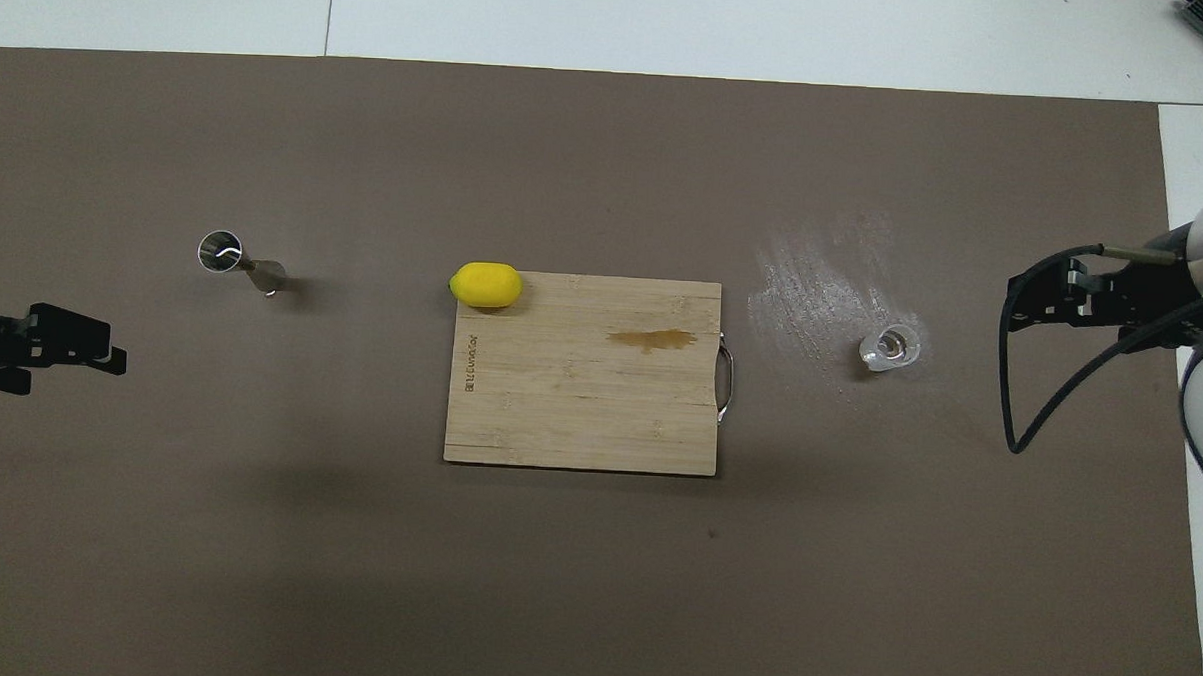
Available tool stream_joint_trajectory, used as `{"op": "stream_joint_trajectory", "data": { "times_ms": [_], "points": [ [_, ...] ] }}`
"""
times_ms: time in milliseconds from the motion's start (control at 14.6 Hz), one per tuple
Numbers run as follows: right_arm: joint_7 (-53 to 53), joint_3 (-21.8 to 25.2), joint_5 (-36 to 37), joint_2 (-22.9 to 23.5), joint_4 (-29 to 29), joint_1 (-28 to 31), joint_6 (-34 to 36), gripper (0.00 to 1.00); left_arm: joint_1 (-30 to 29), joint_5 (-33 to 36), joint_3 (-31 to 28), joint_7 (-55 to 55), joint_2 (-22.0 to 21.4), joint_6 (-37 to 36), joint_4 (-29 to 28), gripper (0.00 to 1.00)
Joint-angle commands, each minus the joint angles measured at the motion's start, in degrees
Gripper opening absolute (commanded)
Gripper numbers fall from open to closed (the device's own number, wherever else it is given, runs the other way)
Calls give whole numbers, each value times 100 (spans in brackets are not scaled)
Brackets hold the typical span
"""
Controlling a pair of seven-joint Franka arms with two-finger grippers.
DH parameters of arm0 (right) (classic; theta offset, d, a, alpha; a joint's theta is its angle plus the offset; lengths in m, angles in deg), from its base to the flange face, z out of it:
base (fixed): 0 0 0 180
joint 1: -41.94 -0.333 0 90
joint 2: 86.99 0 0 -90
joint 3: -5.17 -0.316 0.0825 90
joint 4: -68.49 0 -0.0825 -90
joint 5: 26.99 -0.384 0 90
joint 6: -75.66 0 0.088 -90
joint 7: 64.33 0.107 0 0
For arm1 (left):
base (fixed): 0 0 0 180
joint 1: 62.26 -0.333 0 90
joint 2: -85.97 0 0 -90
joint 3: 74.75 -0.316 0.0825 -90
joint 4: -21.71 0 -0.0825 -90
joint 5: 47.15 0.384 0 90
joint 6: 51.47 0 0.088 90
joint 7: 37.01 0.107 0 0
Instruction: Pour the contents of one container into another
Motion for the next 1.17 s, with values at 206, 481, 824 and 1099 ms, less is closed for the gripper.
{"op": "stream_joint_trajectory", "data": {
  "times_ms": [206,481,824,1099],
  "points": [
    [-148,-34,-43,-147,181,94,-78,100,-1001,-1999,72,-2255,282,985,-967,100],
    [-148,-34,-43,-147,181,94,-78,100,-1345,-3854,72,-3618,160,1925,-1961,100],
    [-148,-34,-43,-147,181,94,-78,100,-1565,-6226,81,-4237,168,2585,-2805,100],
    [-148,-34,-43,-147,181,94,-78,100,-1426,-7853,107,-4018,256,3104,-3237,100]
  ]
}}
